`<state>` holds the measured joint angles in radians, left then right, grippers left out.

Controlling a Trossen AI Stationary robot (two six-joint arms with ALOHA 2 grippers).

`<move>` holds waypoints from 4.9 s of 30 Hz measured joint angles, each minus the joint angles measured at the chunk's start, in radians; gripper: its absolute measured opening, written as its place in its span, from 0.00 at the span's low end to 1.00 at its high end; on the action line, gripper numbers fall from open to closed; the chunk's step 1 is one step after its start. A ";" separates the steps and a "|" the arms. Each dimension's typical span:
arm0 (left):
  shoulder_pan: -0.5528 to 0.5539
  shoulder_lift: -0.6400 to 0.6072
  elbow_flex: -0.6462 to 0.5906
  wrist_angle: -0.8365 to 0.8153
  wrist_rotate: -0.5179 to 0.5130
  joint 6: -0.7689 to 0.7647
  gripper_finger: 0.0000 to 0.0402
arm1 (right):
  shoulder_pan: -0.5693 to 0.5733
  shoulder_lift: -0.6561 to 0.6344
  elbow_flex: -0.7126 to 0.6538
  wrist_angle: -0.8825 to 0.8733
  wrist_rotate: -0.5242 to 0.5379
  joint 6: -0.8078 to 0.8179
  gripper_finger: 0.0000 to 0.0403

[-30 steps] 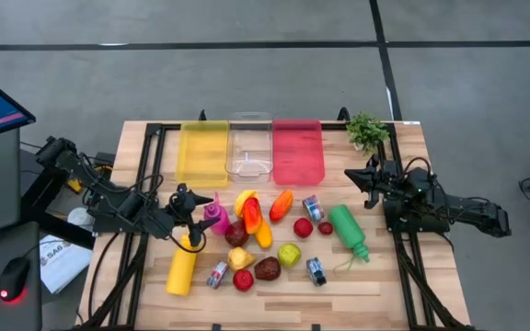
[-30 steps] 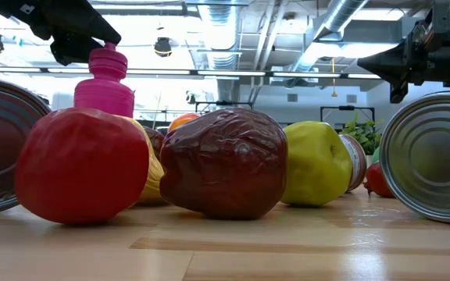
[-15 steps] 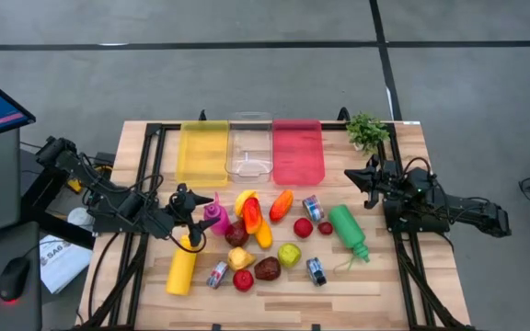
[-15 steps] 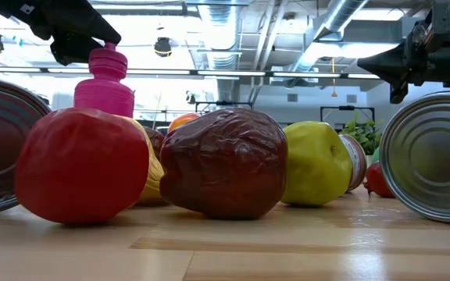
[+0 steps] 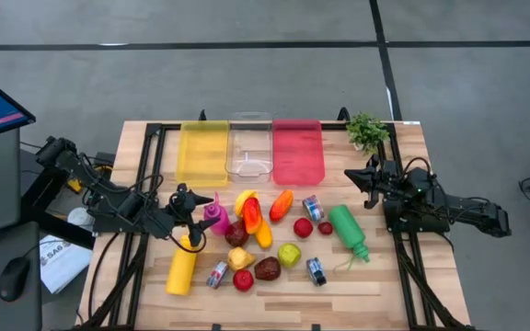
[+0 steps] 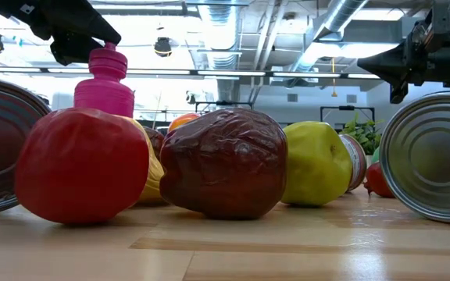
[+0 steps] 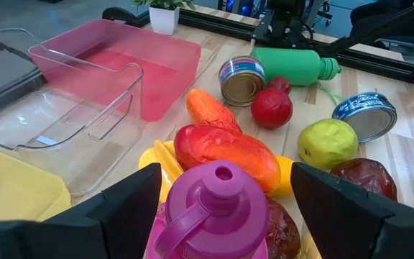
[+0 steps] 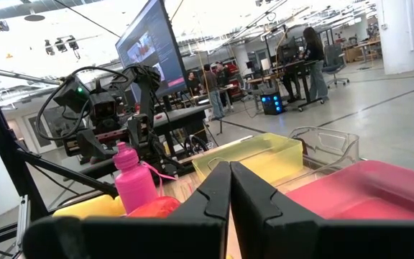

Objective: Pick & Place Food Item
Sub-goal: Put the pink tumbler into the yellow bin

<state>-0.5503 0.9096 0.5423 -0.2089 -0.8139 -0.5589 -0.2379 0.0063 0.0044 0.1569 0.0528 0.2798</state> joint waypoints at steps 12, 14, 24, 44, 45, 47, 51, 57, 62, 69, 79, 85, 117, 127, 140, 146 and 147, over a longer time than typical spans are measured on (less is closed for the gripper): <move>0.000 0.000 0.000 0.000 0.000 0.000 0.75 | 0.000 0.000 0.000 0.000 0.000 -0.002 0.01; 0.000 0.000 0.000 0.000 0.000 0.001 0.75 | 0.000 0.000 0.000 0.000 0.000 -0.002 0.01; 0.000 0.000 0.000 0.000 0.000 0.002 0.75 | 0.000 0.000 0.000 0.000 0.000 0.000 0.01; 0.000 0.000 0.000 0.000 0.000 0.004 0.54 | 0.000 0.000 0.000 0.000 0.000 0.001 0.01; 0.000 0.000 0.000 0.000 0.000 0.003 0.53 | 0.000 0.000 0.000 0.000 0.000 0.001 0.01; 0.000 0.000 0.000 0.000 0.000 0.003 0.51 | 0.000 0.000 0.000 0.000 0.000 0.000 0.01; 0.000 0.000 0.000 0.000 0.000 0.003 0.47 | 0.000 0.000 0.000 0.000 0.000 0.000 0.01; 0.000 0.000 0.000 0.000 0.000 0.003 0.43 | 0.000 0.000 0.000 0.000 0.000 0.000 0.01; 0.000 0.000 0.001 0.000 0.000 0.003 0.40 | 0.000 0.000 0.000 0.000 0.000 0.000 0.01; 0.000 0.000 0.001 0.000 -0.001 0.003 0.36 | 0.000 0.000 0.000 0.000 0.000 0.000 0.01; 0.000 0.000 0.001 0.000 0.000 0.003 0.30 | 0.000 0.000 0.000 0.000 0.000 0.000 0.01; 0.000 0.000 0.001 0.001 -0.001 0.003 0.24 | 0.000 0.000 0.000 0.000 0.000 0.000 0.01; 0.047 -0.018 0.060 0.063 0.092 0.186 0.13 | 0.000 0.000 0.000 0.001 0.000 0.001 0.01; 0.172 -0.107 0.207 -0.022 0.075 0.377 0.13 | 0.000 0.000 0.000 0.009 0.000 0.001 0.01; 0.405 -0.089 0.288 0.139 0.028 0.550 0.13 | 0.000 -0.001 0.014 0.033 0.000 0.001 0.01; 0.515 -0.037 0.288 0.230 0.029 0.631 0.13 | 0.000 -0.001 0.016 0.032 0.000 0.001 0.01; 0.533 -0.026 0.288 0.241 0.029 0.631 0.13 | 0.000 -0.001 0.016 0.032 0.000 0.001 0.01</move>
<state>-0.0174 0.8836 0.8299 0.0324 -0.7849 0.0721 -0.2379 0.0055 0.0205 0.1891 0.0529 0.2810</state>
